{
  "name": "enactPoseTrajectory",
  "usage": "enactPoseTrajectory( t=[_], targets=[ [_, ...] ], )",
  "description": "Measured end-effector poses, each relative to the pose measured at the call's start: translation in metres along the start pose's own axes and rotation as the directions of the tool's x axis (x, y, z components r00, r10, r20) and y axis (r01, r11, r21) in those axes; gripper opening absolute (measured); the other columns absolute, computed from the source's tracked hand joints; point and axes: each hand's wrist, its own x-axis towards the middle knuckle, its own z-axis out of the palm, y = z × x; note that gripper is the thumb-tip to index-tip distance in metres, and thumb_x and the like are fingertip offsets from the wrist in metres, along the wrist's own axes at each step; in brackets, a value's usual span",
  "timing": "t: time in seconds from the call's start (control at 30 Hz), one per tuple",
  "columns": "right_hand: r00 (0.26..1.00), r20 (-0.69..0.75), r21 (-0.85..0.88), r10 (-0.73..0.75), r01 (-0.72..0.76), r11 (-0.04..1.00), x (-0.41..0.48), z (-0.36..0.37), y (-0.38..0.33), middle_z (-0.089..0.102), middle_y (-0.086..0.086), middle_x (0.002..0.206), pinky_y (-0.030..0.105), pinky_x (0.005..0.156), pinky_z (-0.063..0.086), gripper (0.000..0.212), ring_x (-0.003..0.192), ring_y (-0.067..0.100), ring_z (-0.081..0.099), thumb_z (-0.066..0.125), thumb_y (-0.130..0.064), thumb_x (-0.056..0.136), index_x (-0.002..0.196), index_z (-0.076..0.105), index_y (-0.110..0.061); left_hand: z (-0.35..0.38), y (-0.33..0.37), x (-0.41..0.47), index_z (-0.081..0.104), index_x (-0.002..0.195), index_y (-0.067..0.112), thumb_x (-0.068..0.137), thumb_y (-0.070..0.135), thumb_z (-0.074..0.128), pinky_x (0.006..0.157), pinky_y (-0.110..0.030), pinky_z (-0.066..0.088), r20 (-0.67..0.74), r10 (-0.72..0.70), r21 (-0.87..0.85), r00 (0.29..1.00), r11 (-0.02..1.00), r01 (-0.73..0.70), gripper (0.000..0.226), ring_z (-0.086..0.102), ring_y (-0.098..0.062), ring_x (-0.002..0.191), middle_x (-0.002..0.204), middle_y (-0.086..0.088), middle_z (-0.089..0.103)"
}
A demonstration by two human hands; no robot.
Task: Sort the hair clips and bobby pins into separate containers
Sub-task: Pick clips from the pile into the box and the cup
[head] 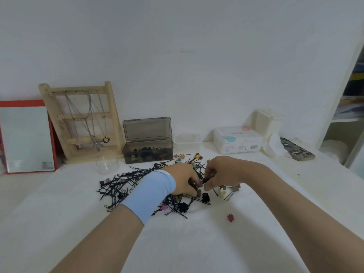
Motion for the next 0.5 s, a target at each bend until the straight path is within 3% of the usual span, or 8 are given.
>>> enactPoseTrajectory(
  t=[0.1,0.2,0.3,0.43,0.5],
  targets=[
    [1.0,-0.019,-0.023,0.019,-0.02,1.0,-0.005,-0.001,-0.001,0.074,0.002,0.084,0.03,0.056,0.056,0.047,0.055,0.011,0.062,0.088,-0.054,0.055,0.085,0.062,-0.028,0.004,0.005,0.002,0.073,0.115,0.029,0.085,0.033,0.072,0.083,-0.026,0.053,0.025,0.001,0.03,1.0,1.0,-0.001,0.03,0.061,-0.014,0.09,0.11,0.008,0.068],
    [1.0,-0.013,0.013,0.009,-0.008,1.0,-0.008,-0.002,0.001,0.074,0.006,0.083,0.027,0.05,0.051,0.056,0.04,0.008,0.055,0.089,-0.056,0.055,0.086,0.059,-0.02,0.002,0.004,0.001,0.076,0.105,0.026,0.086,0.029,0.072,0.074,-0.022,0.051,-0.034,-0.018,-0.016,0.999,1.0,0.017,0.02,0.06,-0.009,0.076,0.097,0.01,0.069],
    [1.0,-0.028,0.003,0.005,-0.005,1.0,-0.006,-0.003,0.001,0.071,0.004,0.073,0.032,0.059,0.051,0.063,0.054,0.016,0.056,0.078,-0.073,0.058,0.077,0.053,-0.019,-0.004,-0.003,-0.003,0.076,0.102,0.027,0.086,0.031,0.072,0.076,-0.02,0.051,-0.124,-0.04,-0.097,0.991,0.995,0.028,0.017,0.062,-0.008,0.08,0.089,0.015,0.067],
    [0.992,-0.111,0.033,-0.056,0.06,0.998,-0.005,-0.003,-0.003,0.064,0.0,0.069,0.025,0.058,0.044,0.049,0.06,0.014,0.055,0.067,-0.066,0.079,0.077,0.057,-0.018,-0.011,-0.013,-0.013,0.075,0.101,0.027,0.085,0.032,0.073,0.072,-0.015,0.044,-0.225,-0.074,-0.131,0.972,0.99,0.045,0.017,0.059,-0.005,0.085,0.09,0.016,0.063],
    [0.989,-0.112,0.091,-0.096,0.107,0.99,-0.004,-0.002,-0.005,0.07,-0.001,0.075,0.024,0.055,0.047,0.032,0.058,0.011,0.059,0.071,-0.056,0.081,0.085,0.064,-0.026,-0.014,-0.019,-0.017,0.074,0.102,0.028,0.086,0.031,0.072,0.082,-0.02,0.05,-0.296,-0.11,-0.156,0.949,0.986,0.066,0.017,0.061,-0.006,0.09,0.096,0.014,0.065]
  ],
)
